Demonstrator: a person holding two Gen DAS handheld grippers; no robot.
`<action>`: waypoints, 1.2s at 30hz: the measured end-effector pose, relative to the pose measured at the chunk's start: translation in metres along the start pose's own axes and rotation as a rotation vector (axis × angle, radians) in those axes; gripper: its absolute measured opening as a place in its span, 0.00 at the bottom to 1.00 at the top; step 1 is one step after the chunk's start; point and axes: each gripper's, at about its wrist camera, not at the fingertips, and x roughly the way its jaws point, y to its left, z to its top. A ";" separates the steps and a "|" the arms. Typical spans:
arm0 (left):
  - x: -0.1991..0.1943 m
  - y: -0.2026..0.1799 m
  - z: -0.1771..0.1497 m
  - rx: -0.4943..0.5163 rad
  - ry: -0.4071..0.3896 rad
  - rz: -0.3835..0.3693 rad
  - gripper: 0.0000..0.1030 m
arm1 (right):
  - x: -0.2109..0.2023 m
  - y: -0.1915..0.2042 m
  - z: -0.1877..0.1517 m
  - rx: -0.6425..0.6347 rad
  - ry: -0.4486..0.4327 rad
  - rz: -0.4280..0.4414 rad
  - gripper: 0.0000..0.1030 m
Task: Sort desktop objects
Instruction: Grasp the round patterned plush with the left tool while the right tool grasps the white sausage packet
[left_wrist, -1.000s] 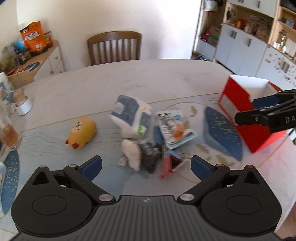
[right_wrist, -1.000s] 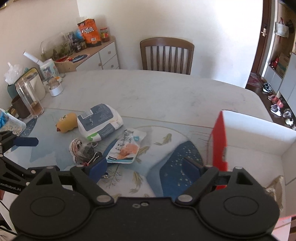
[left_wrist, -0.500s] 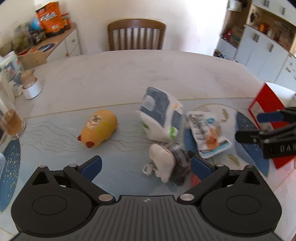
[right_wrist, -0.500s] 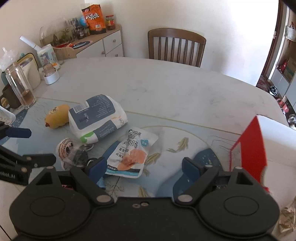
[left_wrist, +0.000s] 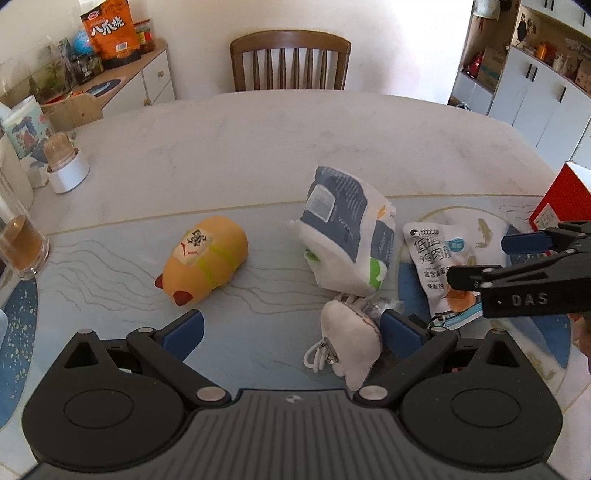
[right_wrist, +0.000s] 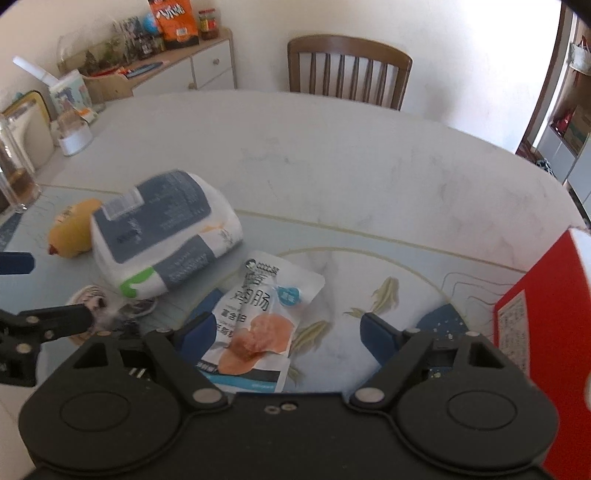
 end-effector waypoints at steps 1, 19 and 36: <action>0.001 0.001 -0.001 -0.004 -0.001 0.001 0.99 | 0.003 0.000 0.000 0.001 0.003 -0.003 0.81; 0.003 0.006 -0.010 -0.061 0.004 -0.060 0.66 | 0.018 0.003 -0.002 -0.008 0.014 0.019 0.74; -0.004 0.010 -0.011 -0.098 0.007 -0.132 0.24 | 0.008 -0.007 0.001 0.059 0.016 0.041 0.37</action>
